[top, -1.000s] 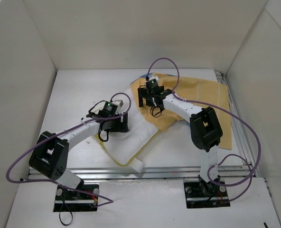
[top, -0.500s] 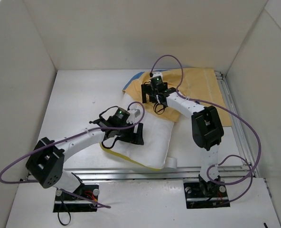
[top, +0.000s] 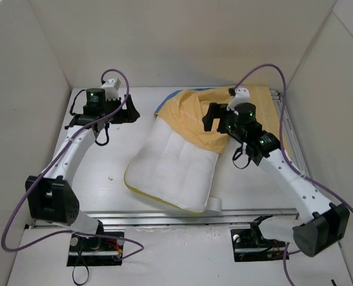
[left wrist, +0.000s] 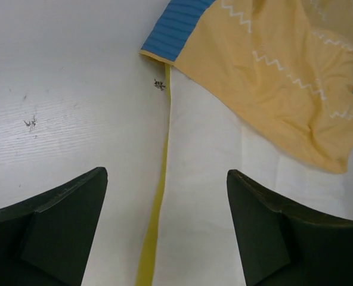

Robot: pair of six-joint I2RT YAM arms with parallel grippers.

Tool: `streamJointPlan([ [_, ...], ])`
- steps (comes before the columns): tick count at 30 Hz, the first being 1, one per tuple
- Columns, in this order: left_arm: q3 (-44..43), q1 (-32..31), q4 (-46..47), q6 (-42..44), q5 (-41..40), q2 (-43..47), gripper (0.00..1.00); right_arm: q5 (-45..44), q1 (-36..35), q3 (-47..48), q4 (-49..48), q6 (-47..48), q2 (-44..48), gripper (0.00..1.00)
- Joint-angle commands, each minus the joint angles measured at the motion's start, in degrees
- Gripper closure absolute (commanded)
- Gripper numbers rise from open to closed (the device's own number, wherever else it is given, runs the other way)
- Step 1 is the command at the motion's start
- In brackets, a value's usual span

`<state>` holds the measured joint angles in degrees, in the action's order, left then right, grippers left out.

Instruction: Put the pillow into the pillowcase

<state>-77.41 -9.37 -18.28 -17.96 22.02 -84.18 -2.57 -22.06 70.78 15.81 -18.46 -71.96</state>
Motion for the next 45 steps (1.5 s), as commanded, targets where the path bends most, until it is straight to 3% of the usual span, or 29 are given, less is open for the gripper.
streamJointPlan([
  [1, -1.9, 0.7, 4.7, 4.8, 5.7, -6.8, 0.24, -3.3, 1.1, -8.6, 0.2, -4.8, 1.4, 0.02],
  [8, -9.9, -0.7, 5.7, 9.7, 2.1, -19.6, 0.26, -4.6, 3.7, -19.5, 1.1, -9.1, 1.9, 0.02],
  [19, -24.5, -4.7, 4.9, 13.6, -4.4, -35.2, 0.28, -12.2, 4.3, -24.1, 2.4, -12.0, -1.9, 0.07],
  [27, -32.3, -6.5, 2.2, 15.5, -4.7, -41.5, 0.28, -14.0, 4.3, -21.7, 2.2, -12.7, -7.3, 0.19],
  [32, -34.6, -6.5, 2.9, 15.8, -4.1, -44.0, 0.28, -16.1, 3.8, -17.8, 2.1, -12.2, -10.9, 0.19],
  [39, -38.9, -7.6, 4.5, 15.9, -4.7, -47.5, 0.3, -17.6, 3.7, -12.9, 1.9, -12.3, -16.9, 0.36],
  [42, -41.9, -7.6, 4.3, 16.0, -3.8, -49.6, 0.38, -17.7, 3.6, -12.2, 1.4, -12.4, -17.6, 0.38],
  [45, -42.0, -7.6, 6.3, 15.7, -1.2, -50.6, 0.54, -17.5, 3.4, -11.9, 0.1, -12.0, -17.4, 0.43],
])
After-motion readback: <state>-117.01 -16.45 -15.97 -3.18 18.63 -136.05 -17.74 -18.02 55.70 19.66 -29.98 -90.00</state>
